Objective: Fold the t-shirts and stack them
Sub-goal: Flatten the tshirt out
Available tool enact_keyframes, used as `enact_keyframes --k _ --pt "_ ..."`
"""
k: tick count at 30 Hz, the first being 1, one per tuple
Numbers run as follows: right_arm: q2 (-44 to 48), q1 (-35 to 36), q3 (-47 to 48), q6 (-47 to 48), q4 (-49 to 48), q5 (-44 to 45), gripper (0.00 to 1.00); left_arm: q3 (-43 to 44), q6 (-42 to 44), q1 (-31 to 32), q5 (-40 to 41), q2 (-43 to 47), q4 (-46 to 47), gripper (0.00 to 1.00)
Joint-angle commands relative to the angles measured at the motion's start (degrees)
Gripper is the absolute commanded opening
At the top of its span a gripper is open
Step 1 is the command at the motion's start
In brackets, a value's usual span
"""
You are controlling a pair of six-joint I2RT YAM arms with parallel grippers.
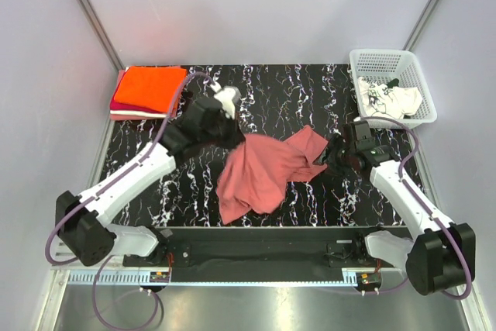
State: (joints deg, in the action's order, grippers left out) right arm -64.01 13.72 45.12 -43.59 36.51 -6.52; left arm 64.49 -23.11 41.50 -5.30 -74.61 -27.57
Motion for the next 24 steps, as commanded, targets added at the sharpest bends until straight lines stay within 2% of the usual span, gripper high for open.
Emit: enact_keyframes --k 1,5,6,8,11,18,24 --pt "-0.67 0.17 2.60 7.10 -2.41 2.56 0.57 2.58 4.31 -4.22 -2.69 -1.32 -2.84 0.00" --pt "-4.80 4.11 3.92 8.35 -1.71 6.17 0.56 0.11 5.01 -7.91 -2.87 -3.26 -1.79 0.00" --pt "-5.68 5.87 4.18 8.35 -1.71 9.83 0.56 0.11 5.01 -10.44 -3.66 -4.57 -1.78 0.00" --pt "-8.84 10.44 5.76 8.70 -1.71 13.18 0.56 1.25 4.92 -14.57 -7.87 -7.37 -1.69 0.00" --pt "-14.54 15.10 8.74 9.67 -1.97 17.23 0.56 4.58 5.53 -17.58 -10.87 -11.33 -2.13 0.01" --pt "-23.26 19.59 13.41 14.75 -3.90 24.72 0.61 13.28 7.55 -18.56 -8.24 -18.02 -6.44 0.00" --pt "-30.82 22.23 14.90 16.88 -4.79 26.47 0.59 14.61 8.08 -19.70 -8.58 -19.96 -6.70 0.00"
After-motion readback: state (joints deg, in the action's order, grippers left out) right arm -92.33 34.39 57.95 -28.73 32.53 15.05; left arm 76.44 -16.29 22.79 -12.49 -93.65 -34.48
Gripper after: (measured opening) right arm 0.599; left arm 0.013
